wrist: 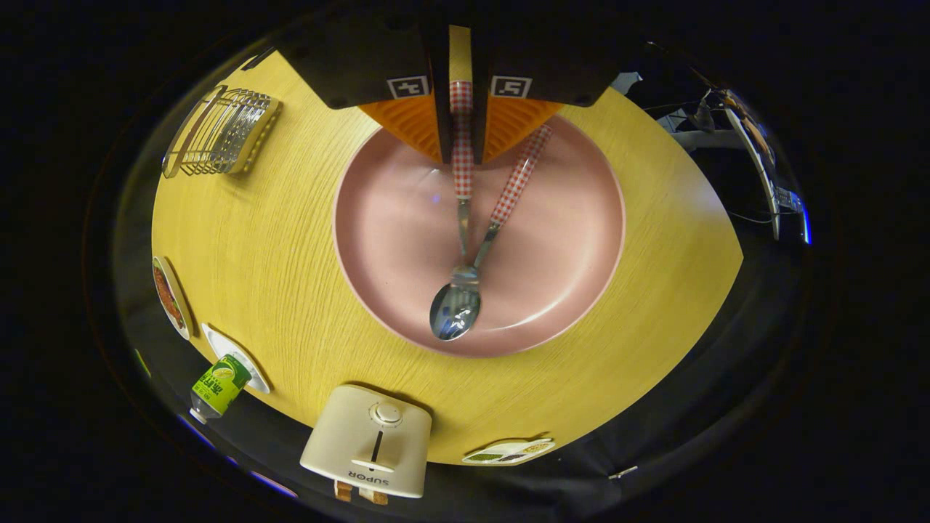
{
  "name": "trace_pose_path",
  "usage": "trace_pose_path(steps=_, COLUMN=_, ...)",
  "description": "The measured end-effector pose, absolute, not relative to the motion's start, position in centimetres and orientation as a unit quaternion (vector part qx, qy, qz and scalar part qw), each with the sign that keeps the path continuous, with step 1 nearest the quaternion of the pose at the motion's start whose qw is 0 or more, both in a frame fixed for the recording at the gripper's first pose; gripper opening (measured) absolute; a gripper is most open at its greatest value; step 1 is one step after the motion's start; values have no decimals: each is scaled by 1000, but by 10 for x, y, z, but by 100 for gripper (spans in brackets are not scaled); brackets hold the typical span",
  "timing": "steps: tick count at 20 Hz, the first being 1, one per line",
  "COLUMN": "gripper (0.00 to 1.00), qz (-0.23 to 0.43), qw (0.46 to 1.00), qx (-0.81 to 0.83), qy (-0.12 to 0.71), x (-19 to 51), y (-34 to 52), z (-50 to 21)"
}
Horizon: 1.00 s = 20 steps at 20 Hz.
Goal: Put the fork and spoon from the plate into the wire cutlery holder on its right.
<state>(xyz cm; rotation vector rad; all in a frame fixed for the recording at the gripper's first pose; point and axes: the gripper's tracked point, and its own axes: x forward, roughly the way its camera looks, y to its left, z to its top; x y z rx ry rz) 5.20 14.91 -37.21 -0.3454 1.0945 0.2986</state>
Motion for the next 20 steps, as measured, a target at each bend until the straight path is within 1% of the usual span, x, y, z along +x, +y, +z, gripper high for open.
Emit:
trace_pose_path(steps=2, gripper=13, qz=137, qw=828, qx=-148, qy=524, x=50, y=144, z=-369)
trace_pose_path(steps=5, gripper=11, qz=157, qw=828, qx=-126, qy=523, x=50, y=145, z=-357)
trace_pose_path(steps=12, gripper=11, qz=169, qw=837, qx=-81, qy=514, x=36, y=133, z=-319)
trace_pose_path(steps=16, gripper=11, qz=175, qw=844, qx=-85, qy=500, x=26, y=105, z=-283)
trace_pose_path(steps=20, gripper=11, qz=174, qw=844, qx=-102, qy=496, x=8, y=57, z=-246)
